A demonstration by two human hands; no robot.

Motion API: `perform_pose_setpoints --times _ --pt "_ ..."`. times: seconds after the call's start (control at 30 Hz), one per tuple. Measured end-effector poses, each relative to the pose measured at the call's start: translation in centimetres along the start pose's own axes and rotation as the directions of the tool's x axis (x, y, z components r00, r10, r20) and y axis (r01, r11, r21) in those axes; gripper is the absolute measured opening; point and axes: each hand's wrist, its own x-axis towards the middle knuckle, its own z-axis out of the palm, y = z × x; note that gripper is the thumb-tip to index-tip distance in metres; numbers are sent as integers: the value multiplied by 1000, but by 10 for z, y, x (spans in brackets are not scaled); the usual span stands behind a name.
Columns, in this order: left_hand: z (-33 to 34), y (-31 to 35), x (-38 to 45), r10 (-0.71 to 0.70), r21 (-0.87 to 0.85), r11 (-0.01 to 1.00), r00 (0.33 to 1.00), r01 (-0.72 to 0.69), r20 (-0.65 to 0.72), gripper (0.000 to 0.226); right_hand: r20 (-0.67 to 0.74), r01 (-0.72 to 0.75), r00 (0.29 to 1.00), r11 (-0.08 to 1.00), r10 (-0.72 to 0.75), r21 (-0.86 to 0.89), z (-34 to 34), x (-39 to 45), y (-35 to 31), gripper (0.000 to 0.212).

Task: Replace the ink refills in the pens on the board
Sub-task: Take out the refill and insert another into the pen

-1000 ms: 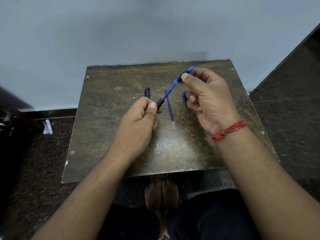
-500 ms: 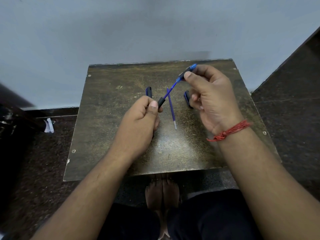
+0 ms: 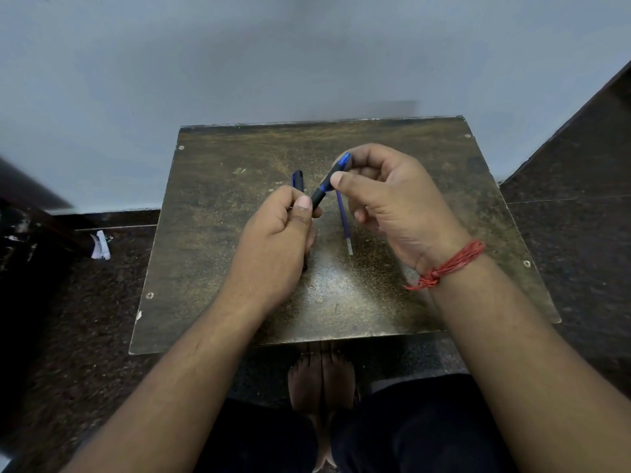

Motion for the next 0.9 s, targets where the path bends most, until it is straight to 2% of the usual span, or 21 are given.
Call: perform_pose_setpoints --times 0.3,0.43,0.53,0.6,0.73,0.9 --pt "1 -1 0 -1 37 999 1000 1 -1 28 37 -16 999 1000 17 -5 3 -2 0 15" --pt "1 -1 0 0 41 999 1000 0 7 27 45 -56 997 998 57 -17 2 -1 0 3" --pt "2 0 0 4 48 999 1000 -4 16 28 16 -67 998 997 67 -34 3 0 4 19" --pt "3 1 0 6 39 999 1000 -6 18 28 2 -58 998 997 58 -58 4 0 6 22" --pt "1 -1 0 3 10 1000 1000 -4 23 28 -15 -66 998 997 67 50 0 0 3 17" --pt "2 0 0 3 23 1000 1000 -4 20 30 61 -47 997 984 37 171 -4 2 5 19"
